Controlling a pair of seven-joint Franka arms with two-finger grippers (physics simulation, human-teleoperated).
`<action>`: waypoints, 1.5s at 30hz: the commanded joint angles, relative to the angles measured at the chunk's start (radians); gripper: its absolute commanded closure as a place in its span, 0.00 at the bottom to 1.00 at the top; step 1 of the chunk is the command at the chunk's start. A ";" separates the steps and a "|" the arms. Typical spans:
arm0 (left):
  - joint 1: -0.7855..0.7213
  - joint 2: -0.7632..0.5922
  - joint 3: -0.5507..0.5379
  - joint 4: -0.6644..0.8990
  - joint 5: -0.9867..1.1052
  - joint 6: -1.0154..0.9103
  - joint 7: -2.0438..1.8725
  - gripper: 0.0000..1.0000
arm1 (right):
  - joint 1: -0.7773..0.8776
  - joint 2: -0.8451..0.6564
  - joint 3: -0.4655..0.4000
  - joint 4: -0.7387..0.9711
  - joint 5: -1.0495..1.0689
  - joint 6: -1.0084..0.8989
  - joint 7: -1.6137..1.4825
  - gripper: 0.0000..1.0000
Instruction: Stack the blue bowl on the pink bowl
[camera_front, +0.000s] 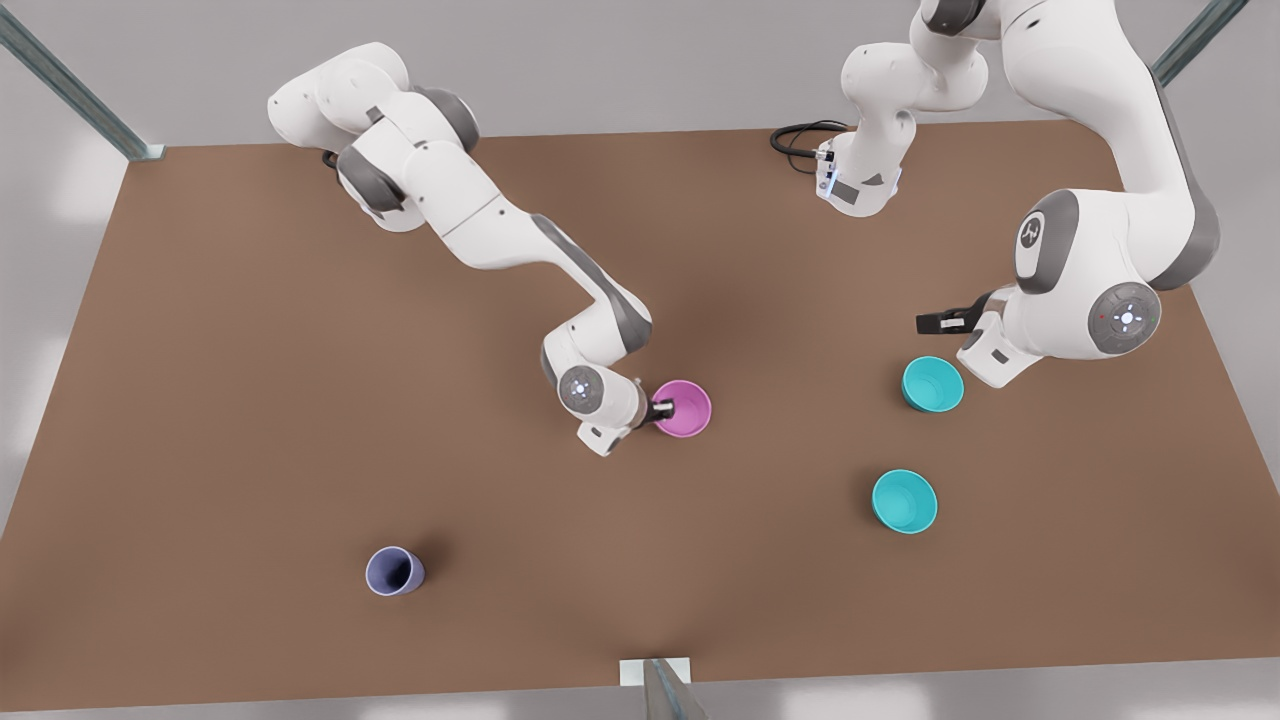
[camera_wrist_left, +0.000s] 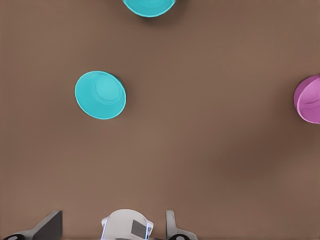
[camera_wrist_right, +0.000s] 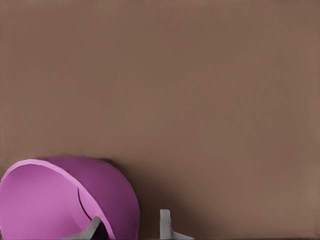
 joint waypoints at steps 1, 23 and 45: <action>0.002 0.005 0.000 0.001 0.000 0.043 -0.002 0.00 | -0.010 -0.025 0.001 0.002 0.030 -0.028 0.346 0.00; 0.240 0.234 0.112 -0.477 -0.228 0.856 0.820 0.00 | -0.504 -0.852 -0.034 -0.113 -0.554 -1.038 -0.516 0.00; -0.207 0.118 0.089 -0.215 -0.187 0.620 0.058 0.79 | -0.527 -0.743 -0.034 -0.015 -0.571 -1.051 -0.533 0.00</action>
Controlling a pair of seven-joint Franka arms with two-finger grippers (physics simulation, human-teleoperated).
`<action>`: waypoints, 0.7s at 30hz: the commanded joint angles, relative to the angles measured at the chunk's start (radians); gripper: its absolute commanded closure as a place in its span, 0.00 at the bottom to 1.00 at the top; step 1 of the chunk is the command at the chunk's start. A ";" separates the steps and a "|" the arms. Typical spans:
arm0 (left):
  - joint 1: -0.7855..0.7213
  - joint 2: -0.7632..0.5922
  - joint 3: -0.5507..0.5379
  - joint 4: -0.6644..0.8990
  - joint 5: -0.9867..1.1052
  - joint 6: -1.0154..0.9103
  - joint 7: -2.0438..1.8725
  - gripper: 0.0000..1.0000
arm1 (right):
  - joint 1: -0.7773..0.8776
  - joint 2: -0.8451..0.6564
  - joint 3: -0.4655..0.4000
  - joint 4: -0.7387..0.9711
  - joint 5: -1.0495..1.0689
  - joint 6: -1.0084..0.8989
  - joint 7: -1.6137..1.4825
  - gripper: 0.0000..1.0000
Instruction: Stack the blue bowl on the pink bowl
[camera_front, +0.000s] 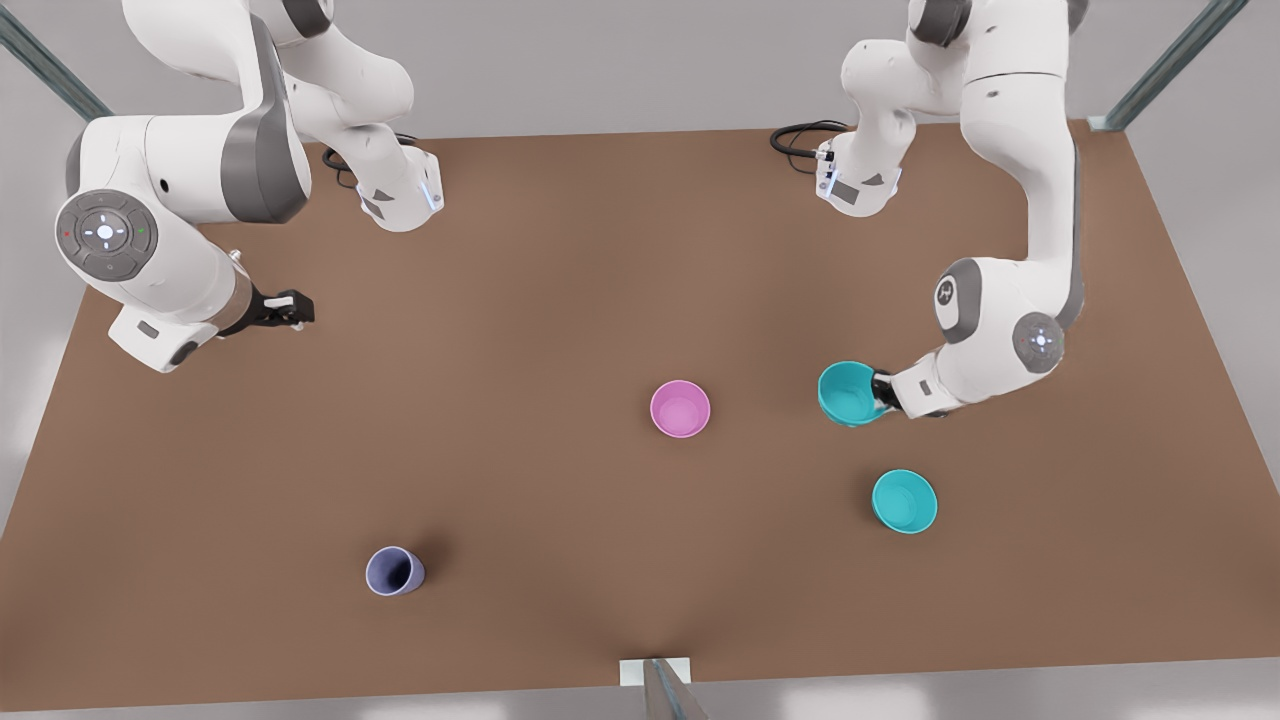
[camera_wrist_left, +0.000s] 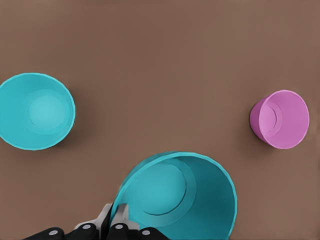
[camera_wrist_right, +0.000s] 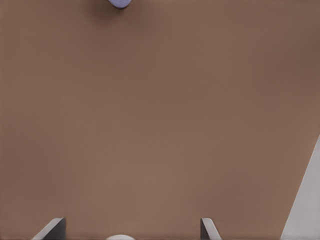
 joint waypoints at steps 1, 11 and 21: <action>-0.090 0.154 -0.004 0.245 0.018 -0.243 -0.614 0.79 | 0.002 0.005 -0.001 0.001 0.000 -0.003 -0.070 0.00; -0.233 0.399 -0.078 0.483 -0.009 -0.286 -1.017 0.79 | 0.002 0.010 0.001 0.002 -0.001 -0.003 -0.070 0.00; -0.230 0.413 -0.133 0.433 -0.014 -0.179 -1.050 0.79 | 0.002 0.011 0.001 0.004 -0.001 -0.003 -0.070 0.00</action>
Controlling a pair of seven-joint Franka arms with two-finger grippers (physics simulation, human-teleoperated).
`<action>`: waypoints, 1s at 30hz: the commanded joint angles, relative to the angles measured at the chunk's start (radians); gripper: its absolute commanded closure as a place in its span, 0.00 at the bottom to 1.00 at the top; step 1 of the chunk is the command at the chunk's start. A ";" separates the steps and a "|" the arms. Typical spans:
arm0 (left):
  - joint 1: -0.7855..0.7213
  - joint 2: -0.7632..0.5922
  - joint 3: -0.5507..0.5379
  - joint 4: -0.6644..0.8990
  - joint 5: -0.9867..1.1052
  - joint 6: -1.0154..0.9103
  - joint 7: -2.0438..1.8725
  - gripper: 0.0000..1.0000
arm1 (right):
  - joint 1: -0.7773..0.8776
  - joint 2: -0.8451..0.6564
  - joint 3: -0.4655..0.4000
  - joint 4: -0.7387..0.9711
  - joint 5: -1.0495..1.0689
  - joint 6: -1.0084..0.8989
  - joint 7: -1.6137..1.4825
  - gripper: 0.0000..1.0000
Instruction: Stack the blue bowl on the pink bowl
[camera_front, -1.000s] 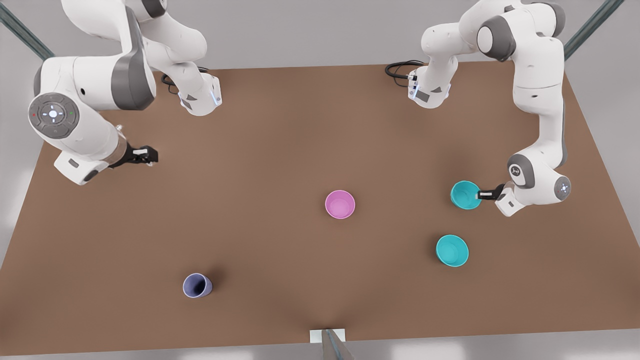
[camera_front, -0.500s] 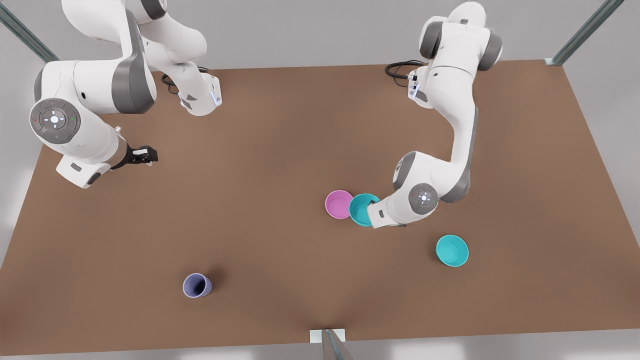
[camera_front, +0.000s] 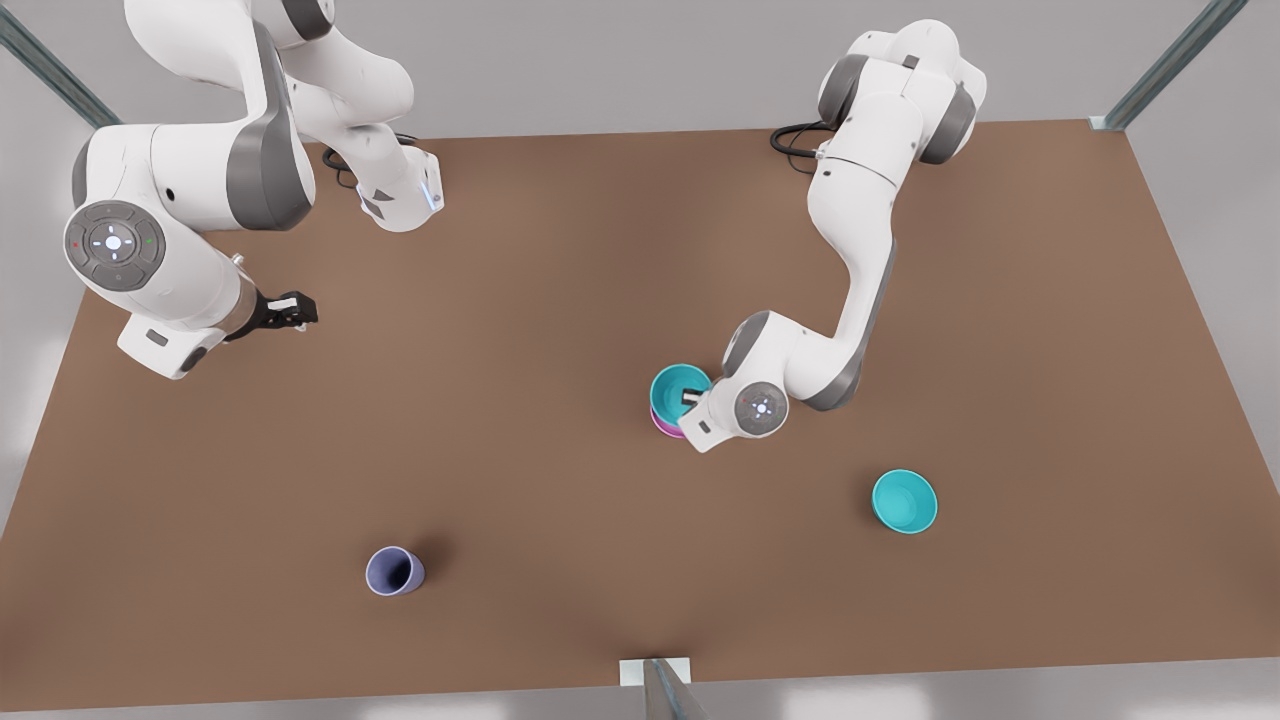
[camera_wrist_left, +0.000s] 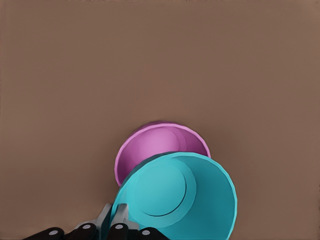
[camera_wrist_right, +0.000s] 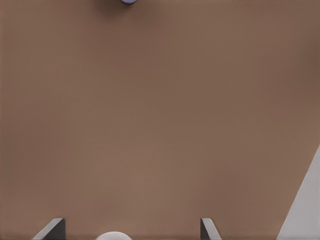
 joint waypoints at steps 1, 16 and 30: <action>0.001 0.001 -0.001 0.000 -0.004 0.054 -0.353 0.79 | 0.000 -0.001 0.000 0.001 0.000 -0.001 -0.021 0.00; 0.001 0.005 -0.004 -0.018 0.001 0.044 -0.358 0.27 | -0.001 0.001 0.000 0.001 0.000 -0.001 -0.021 0.00; 0.360 -0.493 0.001 0.104 0.303 -0.595 0.231 0.00 | -0.002 0.001 0.000 0.004 0.000 0.001 -0.021 0.00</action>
